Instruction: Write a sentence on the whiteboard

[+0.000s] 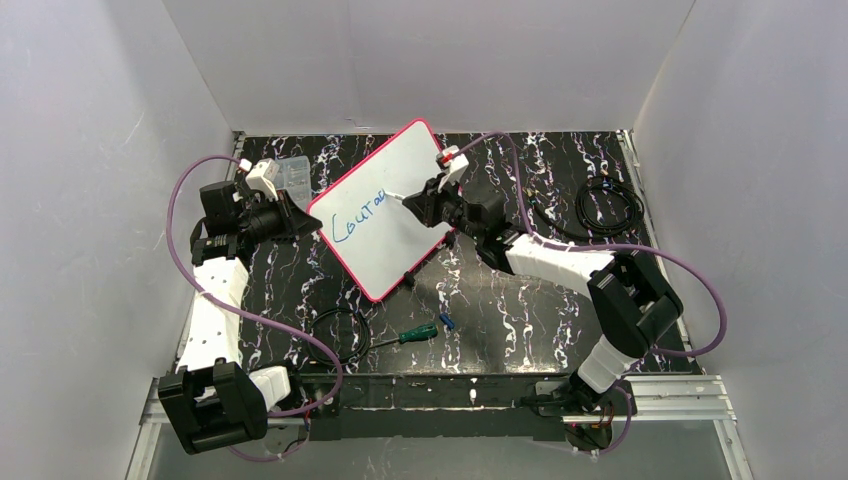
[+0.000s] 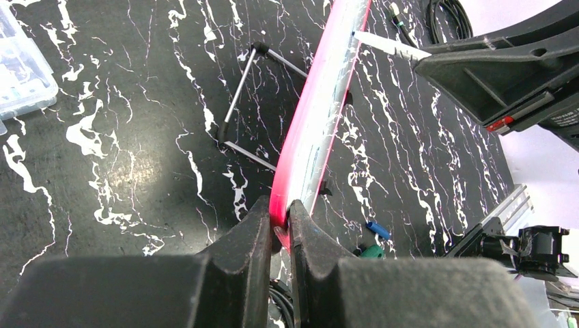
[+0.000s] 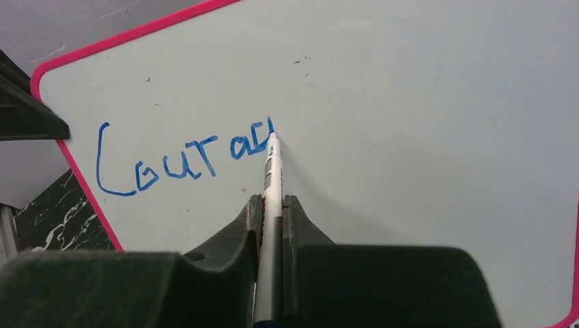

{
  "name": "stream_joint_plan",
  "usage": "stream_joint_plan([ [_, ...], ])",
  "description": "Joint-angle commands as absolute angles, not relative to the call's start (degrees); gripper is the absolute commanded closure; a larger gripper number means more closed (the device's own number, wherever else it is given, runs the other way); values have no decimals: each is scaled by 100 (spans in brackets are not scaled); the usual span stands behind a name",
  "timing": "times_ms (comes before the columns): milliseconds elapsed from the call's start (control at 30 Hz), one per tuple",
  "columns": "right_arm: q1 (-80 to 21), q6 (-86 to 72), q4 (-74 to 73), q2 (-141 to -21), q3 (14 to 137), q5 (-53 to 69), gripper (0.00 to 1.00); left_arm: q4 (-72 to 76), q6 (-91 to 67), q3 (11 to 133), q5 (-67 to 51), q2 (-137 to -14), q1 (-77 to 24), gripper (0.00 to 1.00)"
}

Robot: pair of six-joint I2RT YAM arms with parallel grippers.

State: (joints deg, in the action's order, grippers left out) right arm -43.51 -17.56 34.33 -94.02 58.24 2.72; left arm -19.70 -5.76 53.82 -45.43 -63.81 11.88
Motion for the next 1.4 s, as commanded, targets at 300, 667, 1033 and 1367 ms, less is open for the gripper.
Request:
stream_joint_plan([
  [300,-4338,-1794,3416,-9140,5139,223,99,-2177,-335,5432,-4387,-6376,1171,100],
  [667,-4513,-1974,3582,-8936,5109,405,99,-2180,-334,5416,-4384,-6372,1170,100],
  [1033,-4526,-1787,3383,-8573,5680,64,99,-2180,-343,5423,-4384,-6365,1176,100],
  [1367,-4397,-1700,3412,-8987,6011,35,99,-2180,-343,5420,-4385,-6365,1169,100],
])
